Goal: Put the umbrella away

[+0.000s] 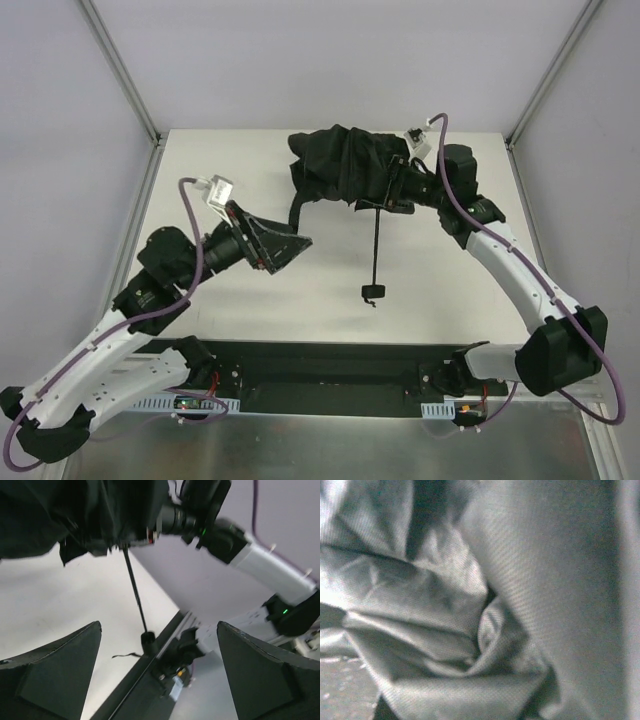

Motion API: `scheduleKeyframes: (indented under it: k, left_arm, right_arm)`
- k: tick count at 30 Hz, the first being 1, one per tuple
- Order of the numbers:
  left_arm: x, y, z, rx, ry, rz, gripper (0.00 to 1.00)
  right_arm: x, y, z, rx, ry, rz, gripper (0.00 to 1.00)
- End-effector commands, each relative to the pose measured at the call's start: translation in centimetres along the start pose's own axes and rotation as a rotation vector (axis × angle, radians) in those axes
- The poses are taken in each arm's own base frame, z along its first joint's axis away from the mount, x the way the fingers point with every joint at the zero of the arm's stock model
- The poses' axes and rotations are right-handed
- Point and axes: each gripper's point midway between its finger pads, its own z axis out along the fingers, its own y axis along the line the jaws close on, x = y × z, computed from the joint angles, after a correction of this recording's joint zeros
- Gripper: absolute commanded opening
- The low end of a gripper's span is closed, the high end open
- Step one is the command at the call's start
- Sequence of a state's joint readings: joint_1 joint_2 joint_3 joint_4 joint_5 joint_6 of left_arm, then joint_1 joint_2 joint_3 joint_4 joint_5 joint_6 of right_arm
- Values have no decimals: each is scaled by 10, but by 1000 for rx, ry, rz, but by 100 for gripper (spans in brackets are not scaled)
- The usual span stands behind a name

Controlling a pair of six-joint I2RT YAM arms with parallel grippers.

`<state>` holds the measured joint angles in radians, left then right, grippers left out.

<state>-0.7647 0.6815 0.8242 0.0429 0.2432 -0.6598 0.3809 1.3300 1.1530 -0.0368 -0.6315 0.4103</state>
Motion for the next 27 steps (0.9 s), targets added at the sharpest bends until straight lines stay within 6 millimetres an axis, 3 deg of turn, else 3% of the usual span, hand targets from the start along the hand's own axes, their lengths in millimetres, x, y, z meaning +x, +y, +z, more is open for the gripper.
scheduleKeyframes:
  k: [1, 3, 5, 6, 9, 13, 15, 16, 19, 20, 22, 27]
  left_arm:
    - [-44, -9, 3, -112, -75, -112, 99]
    - [-63, -15, 14, -136, -69, -124, 99]
    - [-73, -10, 25, -195, -42, -131, 99]
    - [-71, 0, 28, -248, -15, -152, 99]
    - [-76, 3, 41, -247, 7, -152, 99]
    - [-68, 8, 59, -242, 86, -145, 98]
    - [-66, 14, 66, -253, 103, -155, 88]
    - [-65, 16, 70, -250, 115, -147, 75]
    - [-71, 19, 67, -245, 129, -119, 15]
    - [-72, 24, 63, -252, 126, -129, 0]
    - [-68, 34, 50, -273, 131, -154, 0]
    - [-49, 58, 22, -295, 173, -178, 0]
  right_arm:
    - [1, 70, -37, -248, 3, -235, 0]
    - [7, 65, -40, -224, 15, -230, 0]
    - [11, 63, -43, -214, 23, -235, 0]
    - [12, 63, -44, -208, 24, -235, 0]
    - [12, 61, -46, -191, 19, -241, 0]
    - [13, 60, -48, -171, 21, -248, 0]
    - [13, 62, -49, -171, 15, -257, 0]
    - [13, 61, -50, -161, 13, -264, 0]
    - [13, 43, -53, -57, 7, -278, 0]
    - [13, 37, -54, -22, 2, -286, 0]
    - [13, 28, -58, 16, -4, -289, 0]
    - [13, 29, -62, -4, 1, -287, 0]
